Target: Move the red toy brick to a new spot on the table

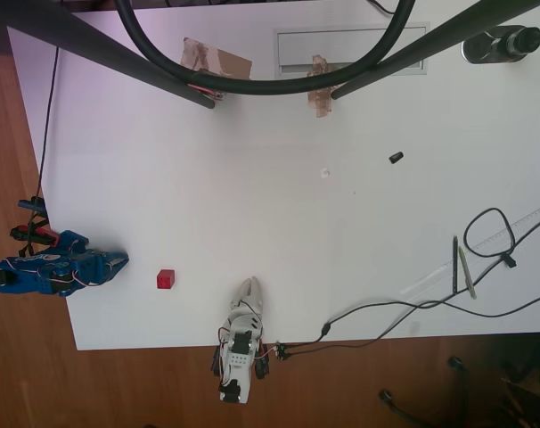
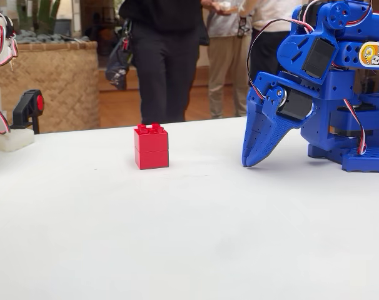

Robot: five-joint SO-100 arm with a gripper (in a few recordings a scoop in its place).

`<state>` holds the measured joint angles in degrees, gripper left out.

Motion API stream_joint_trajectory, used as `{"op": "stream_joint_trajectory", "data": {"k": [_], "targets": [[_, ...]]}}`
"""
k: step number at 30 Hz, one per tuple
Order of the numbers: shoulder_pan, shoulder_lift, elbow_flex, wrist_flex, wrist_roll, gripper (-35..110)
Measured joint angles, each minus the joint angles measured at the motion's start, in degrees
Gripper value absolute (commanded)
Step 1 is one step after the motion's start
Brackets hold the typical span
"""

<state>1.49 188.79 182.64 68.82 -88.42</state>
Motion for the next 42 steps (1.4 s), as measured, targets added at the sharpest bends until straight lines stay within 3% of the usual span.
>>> {"op": "stream_joint_trajectory", "data": {"k": [16,42], "targets": [[-4.31,0.26,0.0,0.0,6.42,0],[-5.54,0.35,0.0,0.0,5.45,0]]}}
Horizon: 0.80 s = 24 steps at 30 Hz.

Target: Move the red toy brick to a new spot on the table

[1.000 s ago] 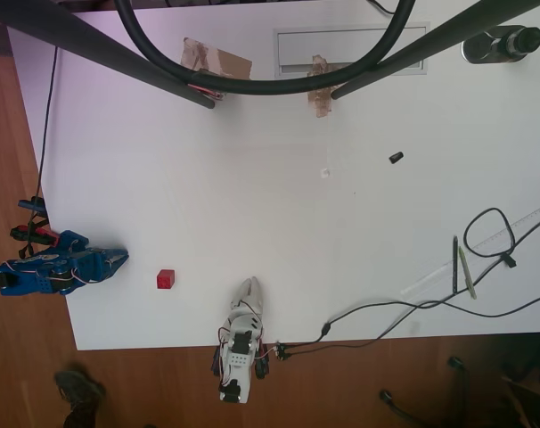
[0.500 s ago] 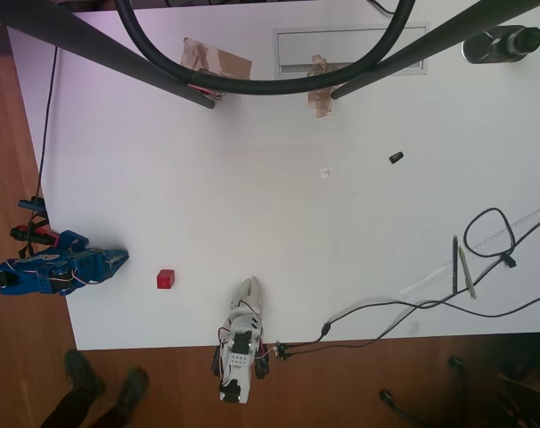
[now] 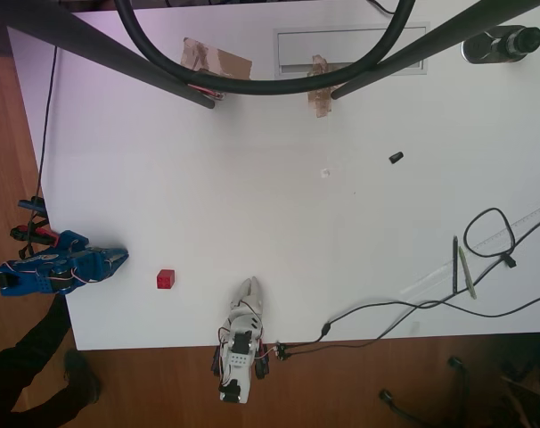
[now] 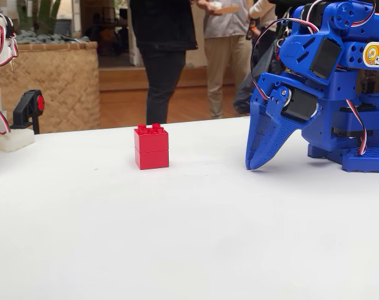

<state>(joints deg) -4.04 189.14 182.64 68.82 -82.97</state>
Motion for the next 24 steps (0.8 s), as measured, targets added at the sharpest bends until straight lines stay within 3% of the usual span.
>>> {"op": "stream_joint_trajectory", "data": {"k": [24], "targets": [[-0.79,0.0,0.0,0.0,0.18,0]]}}
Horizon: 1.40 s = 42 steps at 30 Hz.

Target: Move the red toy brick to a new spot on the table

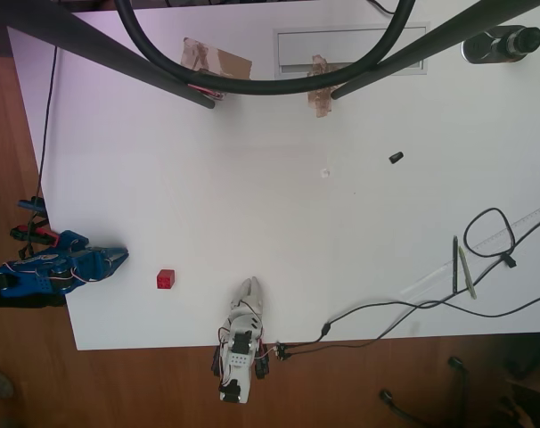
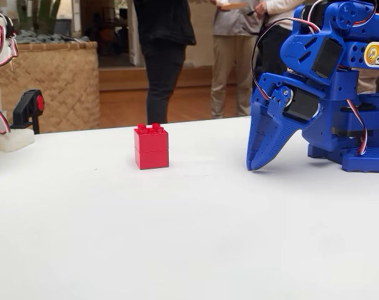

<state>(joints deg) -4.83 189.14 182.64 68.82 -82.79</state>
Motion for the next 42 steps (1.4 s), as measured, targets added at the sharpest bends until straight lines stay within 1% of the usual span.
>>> {"op": "stream_joint_trajectory", "data": {"k": [4,7,10,15,21,26,34,38,42], "targets": [[0.88,0.0,0.0,0.0,-0.09,0],[2.81,-0.97,0.0,-3.16,-1.76,0],[4.92,-5.62,-0.7,-6.94,-3.25,0],[5.01,-17.05,-5.98,-11.25,-4.31,0],[3.25,-34.37,-17.84,-15.73,-4.39,11],[6.5,-47.11,-28.39,-20.13,-6.33,20],[17.14,-61.08,-35.42,-36.56,-18.11,32],[21.97,-66.45,-35.6,-45.09,-23.12,34],[25.05,-71.46,-36.39,-49.75,-24.79,35]]}}
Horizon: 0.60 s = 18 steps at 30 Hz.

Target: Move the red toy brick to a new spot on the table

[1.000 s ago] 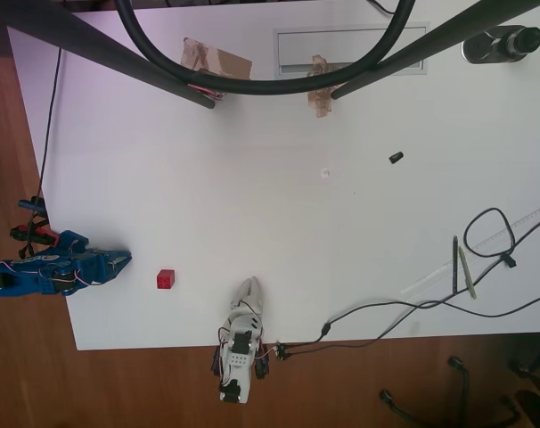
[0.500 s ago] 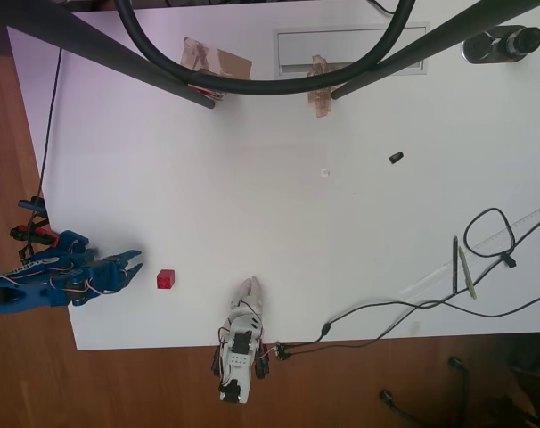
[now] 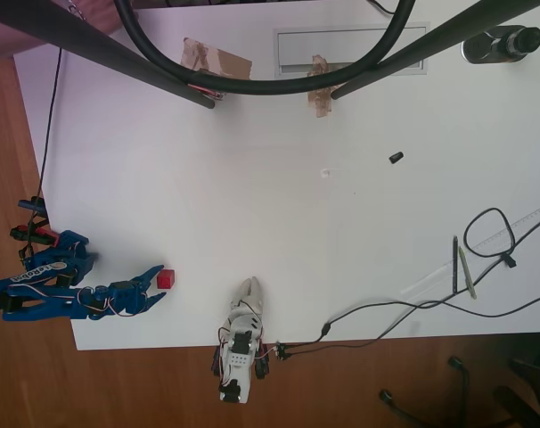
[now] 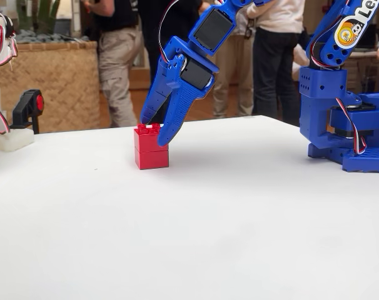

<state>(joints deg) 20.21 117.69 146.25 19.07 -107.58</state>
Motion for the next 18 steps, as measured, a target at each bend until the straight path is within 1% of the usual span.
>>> {"op": "stream_joint_trajectory", "data": {"k": [6,12,15,18], "targets": [[0.35,-5.1,-0.62,-2.72,2.11,31],[0.18,-9.05,-0.62,-2.9,5.71,16],[-0.88,-11.07,-2.29,-1.49,9.05,10],[-2.46,-13.18,-5.89,1.41,12.13,7]]}}
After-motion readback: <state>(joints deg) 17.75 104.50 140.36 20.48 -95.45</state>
